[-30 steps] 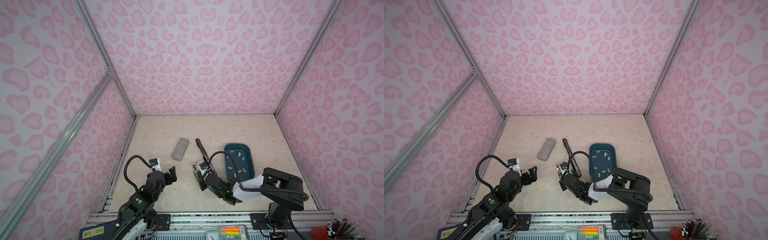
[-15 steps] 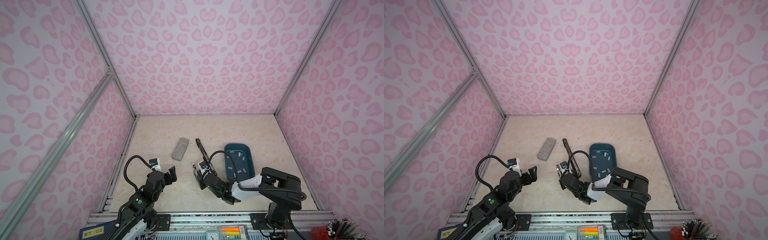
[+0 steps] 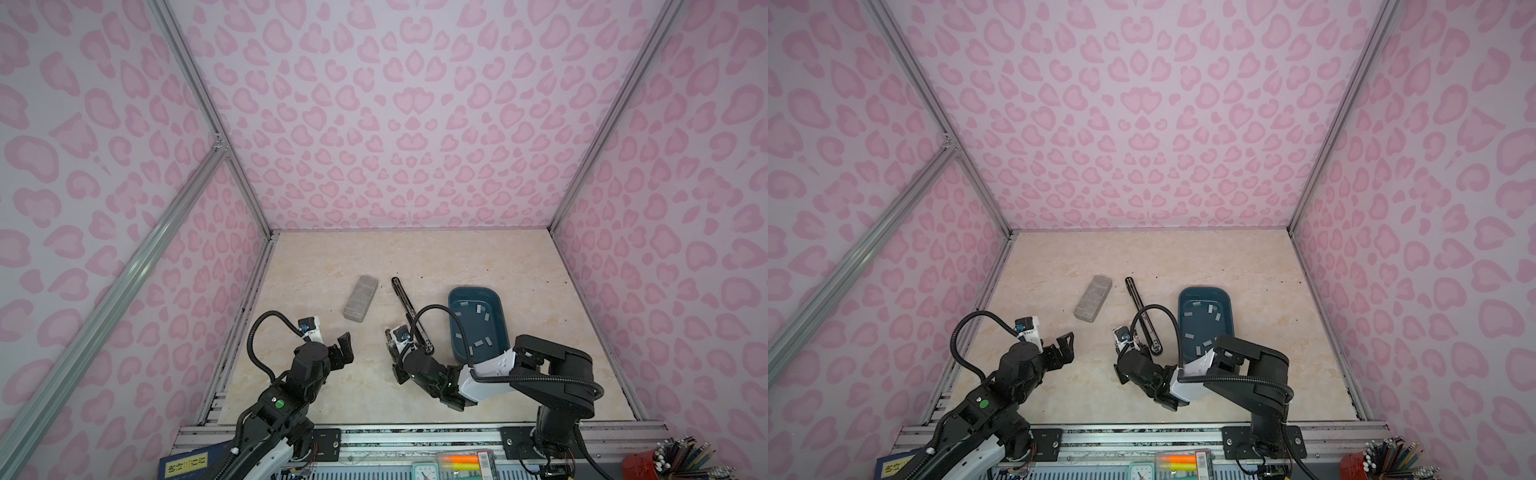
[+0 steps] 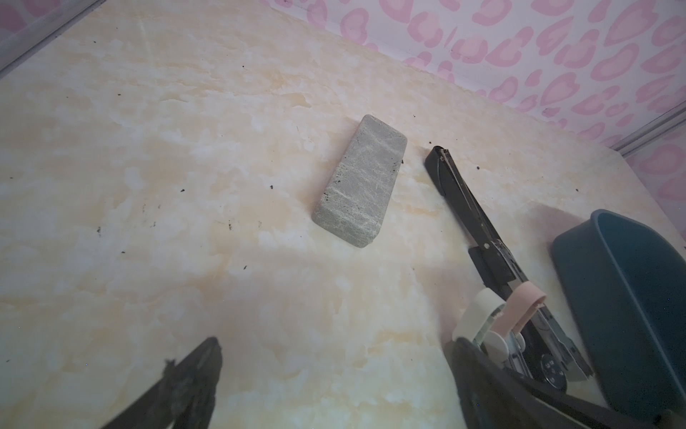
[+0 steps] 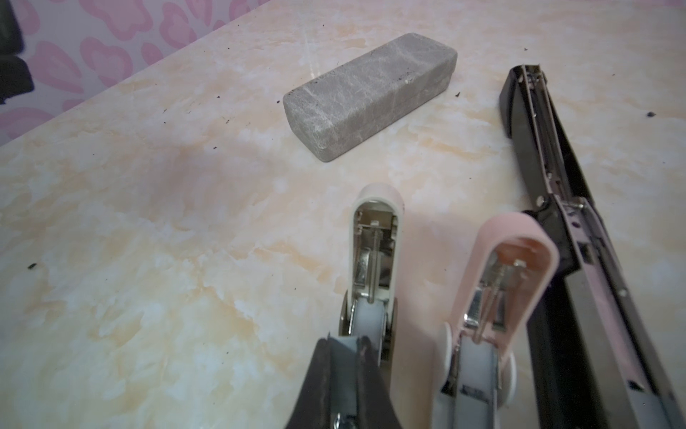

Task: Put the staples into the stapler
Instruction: 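Lower the held strip with the right gripper into the white stapler's channel, then open the right gripper to release the strip into the white stapler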

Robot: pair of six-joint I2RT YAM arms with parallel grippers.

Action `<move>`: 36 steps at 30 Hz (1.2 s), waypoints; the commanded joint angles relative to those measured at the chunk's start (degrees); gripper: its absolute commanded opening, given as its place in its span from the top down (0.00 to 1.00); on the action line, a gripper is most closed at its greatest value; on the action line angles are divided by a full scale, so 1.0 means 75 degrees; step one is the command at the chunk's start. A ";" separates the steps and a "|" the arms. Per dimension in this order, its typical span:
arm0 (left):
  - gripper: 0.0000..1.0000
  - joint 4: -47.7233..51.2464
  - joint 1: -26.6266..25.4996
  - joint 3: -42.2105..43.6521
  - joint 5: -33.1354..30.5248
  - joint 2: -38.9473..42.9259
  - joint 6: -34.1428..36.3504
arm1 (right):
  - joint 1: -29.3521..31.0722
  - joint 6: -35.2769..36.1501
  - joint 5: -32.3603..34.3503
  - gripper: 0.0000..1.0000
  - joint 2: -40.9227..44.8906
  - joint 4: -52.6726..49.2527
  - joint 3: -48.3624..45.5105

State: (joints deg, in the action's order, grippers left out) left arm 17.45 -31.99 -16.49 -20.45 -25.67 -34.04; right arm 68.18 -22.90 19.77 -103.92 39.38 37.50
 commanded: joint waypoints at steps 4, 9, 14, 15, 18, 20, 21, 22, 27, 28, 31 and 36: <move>0.02 -0.0089 -0.0001 -0.0060 -0.0086 0.0007 -0.0055 | 0.0004 -0.0097 0.0217 0.94 -0.0079 0.0059 0.0016; 0.02 -0.0080 -0.0001 -0.0045 -0.0085 0.0057 -0.0055 | 0.0008 -0.0158 0.0259 0.94 -0.0113 0.0016 0.0022; 0.02 -0.0088 0.0001 -0.0042 -0.0075 0.0065 -0.0052 | 0.0007 -0.0176 0.0247 0.94 -0.0157 -0.0035 0.0081; 0.02 -0.0082 -0.0001 -0.0031 -0.0074 0.0061 -0.0049 | 0.0003 -0.0164 0.0257 0.94 -0.0170 -0.0064 0.0098; 0.02 -0.0079 -0.0001 -0.0049 -0.0074 0.0071 -0.0043 | 0.0011 -0.0167 0.0270 0.94 -0.0195 -0.0105 0.0131; 0.03 -0.0083 -0.0001 -0.0036 -0.0074 0.0071 -0.0043 | 0.0005 -0.0170 0.0282 0.94 -0.0196 -0.0129 0.0133; 0.02 -0.0087 0.0002 -0.0029 -0.0075 0.0077 -0.0043 | 0.0011 -0.0170 0.0282 0.94 -0.0195 -0.0129 0.0134; 0.02 -0.0080 -0.0001 -0.0036 -0.0074 0.0083 -0.0043 | 0.0004 -0.0170 0.0279 0.94 -0.0201 -0.0129 0.0144; 0.02 -0.0088 0.0000 -0.0028 -0.0074 0.0083 -0.0043 | 0.0010 -0.0193 0.0294 0.94 -0.0207 -0.0170 0.0156; 0.02 -0.0081 -0.0001 -0.0028 -0.0074 0.0083 -0.0043 | 0.0006 -0.0193 0.0274 0.94 -0.0213 -0.0184 0.0166; 0.02 -0.0081 -0.0001 -0.0028 -0.0074 0.0084 -0.0043 | 0.0006 -0.0193 0.0229 0.94 -0.0240 -0.0217 0.0191; 0.02 -0.0088 0.0002 -0.0029 -0.0060 0.0095 -0.0043 | 0.0008 -0.0181 0.0212 0.94 -0.0254 -0.0222 0.0204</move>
State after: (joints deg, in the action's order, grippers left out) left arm 17.45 -31.99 -16.49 -20.43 -25.06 -34.02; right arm 68.14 -23.79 20.97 -105.41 37.78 38.81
